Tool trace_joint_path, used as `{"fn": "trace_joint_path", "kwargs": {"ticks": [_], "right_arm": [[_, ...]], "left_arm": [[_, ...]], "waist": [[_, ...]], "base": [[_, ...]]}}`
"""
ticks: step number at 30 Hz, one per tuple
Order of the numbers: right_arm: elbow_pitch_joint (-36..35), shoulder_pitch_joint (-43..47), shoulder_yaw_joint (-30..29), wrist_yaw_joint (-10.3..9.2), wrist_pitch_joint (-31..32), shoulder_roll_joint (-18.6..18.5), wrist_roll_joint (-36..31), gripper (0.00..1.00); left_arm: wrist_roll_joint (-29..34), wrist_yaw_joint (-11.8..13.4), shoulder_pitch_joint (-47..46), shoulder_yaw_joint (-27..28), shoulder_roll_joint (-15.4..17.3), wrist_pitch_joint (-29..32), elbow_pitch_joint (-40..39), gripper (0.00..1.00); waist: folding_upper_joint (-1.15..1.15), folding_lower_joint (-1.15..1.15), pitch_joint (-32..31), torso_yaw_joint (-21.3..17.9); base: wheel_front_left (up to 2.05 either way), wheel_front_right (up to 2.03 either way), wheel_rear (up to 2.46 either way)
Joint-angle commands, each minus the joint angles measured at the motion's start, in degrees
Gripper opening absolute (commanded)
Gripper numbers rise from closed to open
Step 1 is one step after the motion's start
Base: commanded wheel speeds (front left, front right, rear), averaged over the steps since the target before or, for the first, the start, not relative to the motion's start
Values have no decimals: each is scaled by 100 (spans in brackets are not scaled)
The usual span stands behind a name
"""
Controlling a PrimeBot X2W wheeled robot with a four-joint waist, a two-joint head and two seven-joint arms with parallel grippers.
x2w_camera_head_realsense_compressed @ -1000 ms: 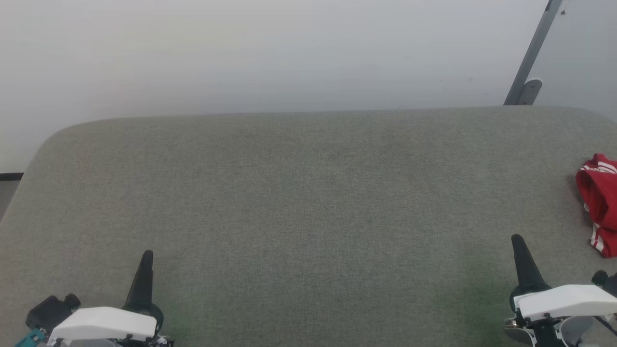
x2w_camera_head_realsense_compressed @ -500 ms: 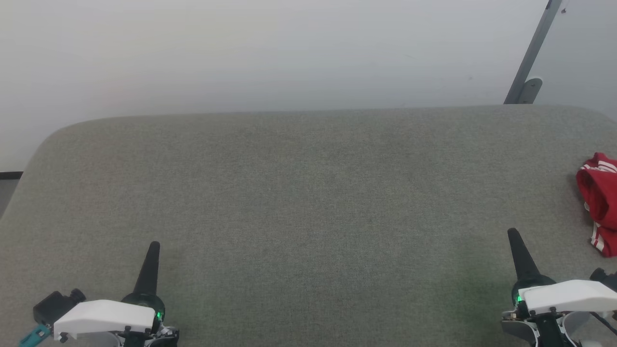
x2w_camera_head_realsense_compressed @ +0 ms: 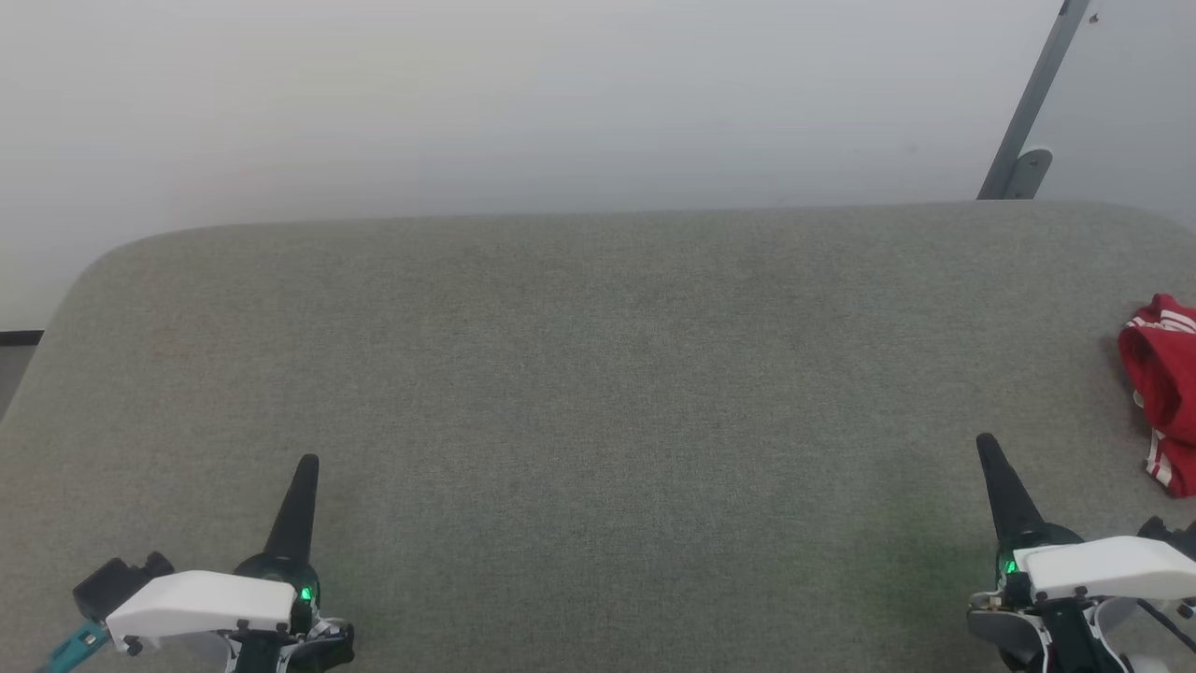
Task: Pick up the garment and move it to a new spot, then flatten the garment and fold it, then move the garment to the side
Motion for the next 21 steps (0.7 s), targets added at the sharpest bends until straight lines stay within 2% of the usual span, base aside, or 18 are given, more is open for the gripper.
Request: {"fn": "trace_joint_path", "kwargs": {"ticks": [1, 21], "right_arm": [[-67, -109, 20, 2, 52, 14, 172, 0], [-97, -169, 51, 2, 269, 51, 1041, 0]], "left_arm": [[-155, 0, -110, 21, -16, 51, -52, 0], [-893, 0, -229, 21, -116, 266, -64, 0]], "waist": [[0, 0, 3, 0], [0, 0, 31, -2]], "base": [[0, 0, 0], [0, 0, 0]]}}
